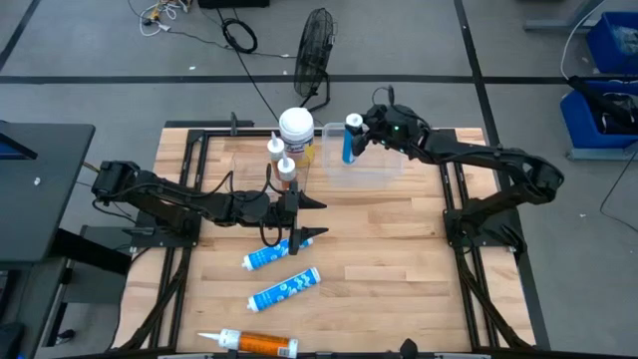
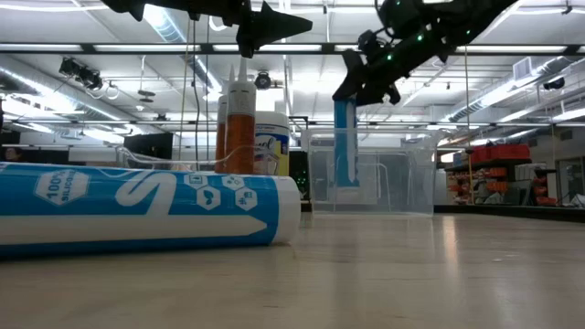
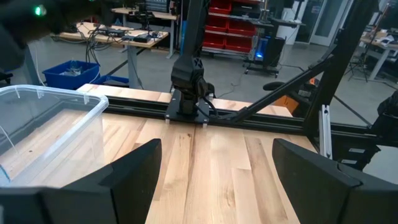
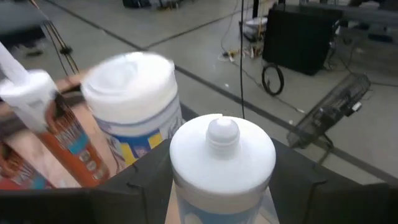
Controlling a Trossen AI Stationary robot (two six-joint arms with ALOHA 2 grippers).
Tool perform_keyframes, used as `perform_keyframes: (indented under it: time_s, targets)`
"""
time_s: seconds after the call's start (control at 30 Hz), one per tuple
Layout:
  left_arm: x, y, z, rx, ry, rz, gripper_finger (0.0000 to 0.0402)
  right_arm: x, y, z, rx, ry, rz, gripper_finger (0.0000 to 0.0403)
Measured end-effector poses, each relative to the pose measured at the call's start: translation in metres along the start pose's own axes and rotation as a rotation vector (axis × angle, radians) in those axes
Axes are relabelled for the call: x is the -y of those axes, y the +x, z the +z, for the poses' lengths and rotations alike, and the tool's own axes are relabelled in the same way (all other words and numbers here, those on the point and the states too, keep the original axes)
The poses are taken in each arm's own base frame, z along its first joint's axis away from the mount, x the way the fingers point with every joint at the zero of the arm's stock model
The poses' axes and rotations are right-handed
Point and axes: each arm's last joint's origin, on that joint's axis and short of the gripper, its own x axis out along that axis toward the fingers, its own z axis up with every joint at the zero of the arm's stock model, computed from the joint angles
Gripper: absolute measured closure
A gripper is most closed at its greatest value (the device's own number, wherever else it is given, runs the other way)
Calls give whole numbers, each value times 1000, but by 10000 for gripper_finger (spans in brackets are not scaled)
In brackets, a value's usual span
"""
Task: Pick & place silicon tubes, Sealant and Lysol wipes
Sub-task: Put the bottom blue sealant into the right transparent bin
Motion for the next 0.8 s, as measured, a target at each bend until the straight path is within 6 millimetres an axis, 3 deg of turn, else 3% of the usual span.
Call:
perform_keyframes:
  time_s: [0.4, 0.8]
  targets:
    - [0, 0, 0, 1, 0, 0, 90, -3, 35, -21, -16, -20, -2, 194]
    - [0, 0, 0, 1, 0, 0, 90, -3, 36, -21, -1, -43, -8, 194]
